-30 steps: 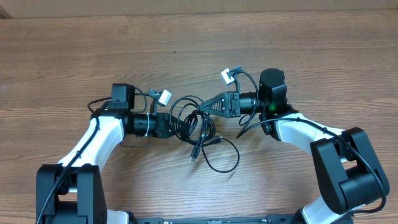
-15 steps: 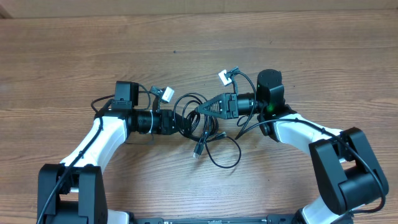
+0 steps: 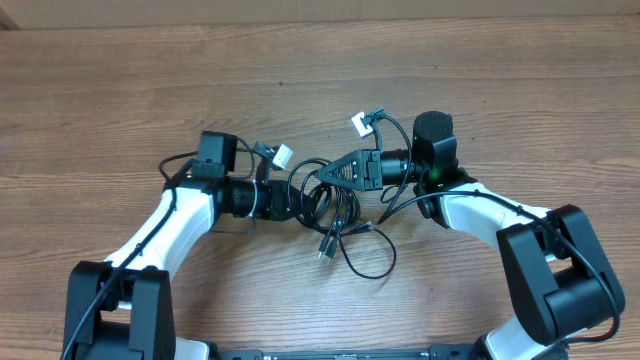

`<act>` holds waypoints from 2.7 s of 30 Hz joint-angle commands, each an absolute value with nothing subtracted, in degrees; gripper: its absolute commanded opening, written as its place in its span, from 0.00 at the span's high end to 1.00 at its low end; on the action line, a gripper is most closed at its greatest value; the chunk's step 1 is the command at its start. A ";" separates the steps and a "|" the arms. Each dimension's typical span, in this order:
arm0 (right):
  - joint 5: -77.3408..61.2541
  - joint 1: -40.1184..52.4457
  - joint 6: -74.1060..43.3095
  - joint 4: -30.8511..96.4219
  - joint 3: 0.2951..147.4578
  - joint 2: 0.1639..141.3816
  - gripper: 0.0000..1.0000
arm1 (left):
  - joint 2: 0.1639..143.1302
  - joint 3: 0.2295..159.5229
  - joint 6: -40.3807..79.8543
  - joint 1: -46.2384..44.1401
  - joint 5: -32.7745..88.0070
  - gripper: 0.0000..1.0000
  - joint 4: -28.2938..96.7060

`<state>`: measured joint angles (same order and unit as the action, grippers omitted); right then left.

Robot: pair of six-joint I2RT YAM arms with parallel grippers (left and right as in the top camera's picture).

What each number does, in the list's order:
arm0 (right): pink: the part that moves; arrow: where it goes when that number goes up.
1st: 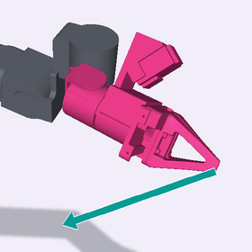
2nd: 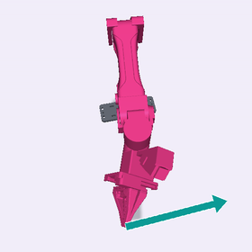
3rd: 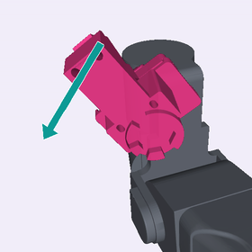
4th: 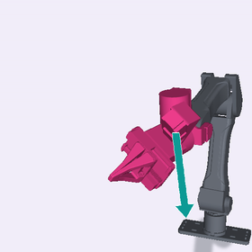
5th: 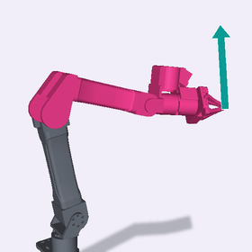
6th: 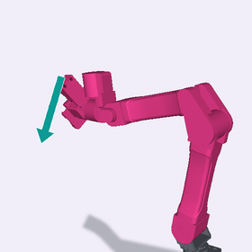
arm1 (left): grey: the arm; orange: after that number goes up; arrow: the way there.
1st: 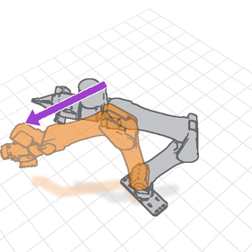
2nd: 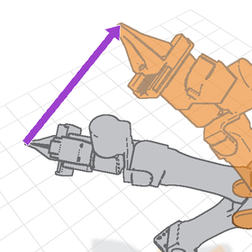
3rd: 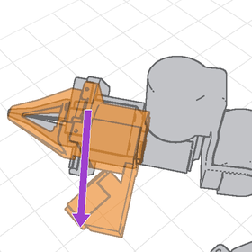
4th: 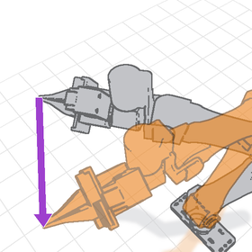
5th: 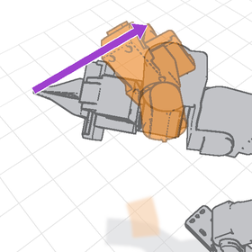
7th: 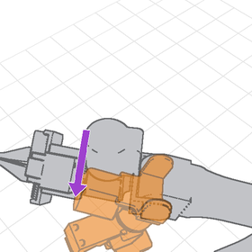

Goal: Untangle cables

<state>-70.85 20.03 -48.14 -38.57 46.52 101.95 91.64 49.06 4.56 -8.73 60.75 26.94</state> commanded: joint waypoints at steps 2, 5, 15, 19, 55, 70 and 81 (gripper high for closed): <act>-70.52 20.58 -47.94 -38.26 47.29 101.01 0.80 | 91.59 48.90 5.39 -9.89 60.62 0.96 26.74; -70.54 20.58 -47.94 -38.24 47.29 101.01 0.89 | 91.59 48.90 5.39 -9.89 60.62 0.96 26.72; -70.04 20.56 -47.88 -38.24 47.29 101.01 0.96 | 91.59 48.90 4.84 -9.93 60.60 0.96 27.55; -68.90 20.29 -45.54 -38.24 47.29 101.01 0.96 | 91.59 48.90 1.43 -9.93 60.71 0.96 31.64; -42.00 10.11 -17.02 -5.19 47.27 101.01 0.96 | 91.59 48.90 -16.78 -9.87 63.68 0.96 54.57; -39.59 3.53 -16.03 -5.21 47.29 101.01 0.96 | 91.59 48.90 -17.32 -9.76 51.70 0.96 58.98; -39.64 1.23 -16.21 -1.87 47.29 101.01 0.96 | 91.59 48.90 0.75 -9.67 30.57 0.96 55.24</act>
<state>-41.06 2.02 -16.47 -2.66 46.59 101.86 91.68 49.06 -6.85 -9.67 39.11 56.27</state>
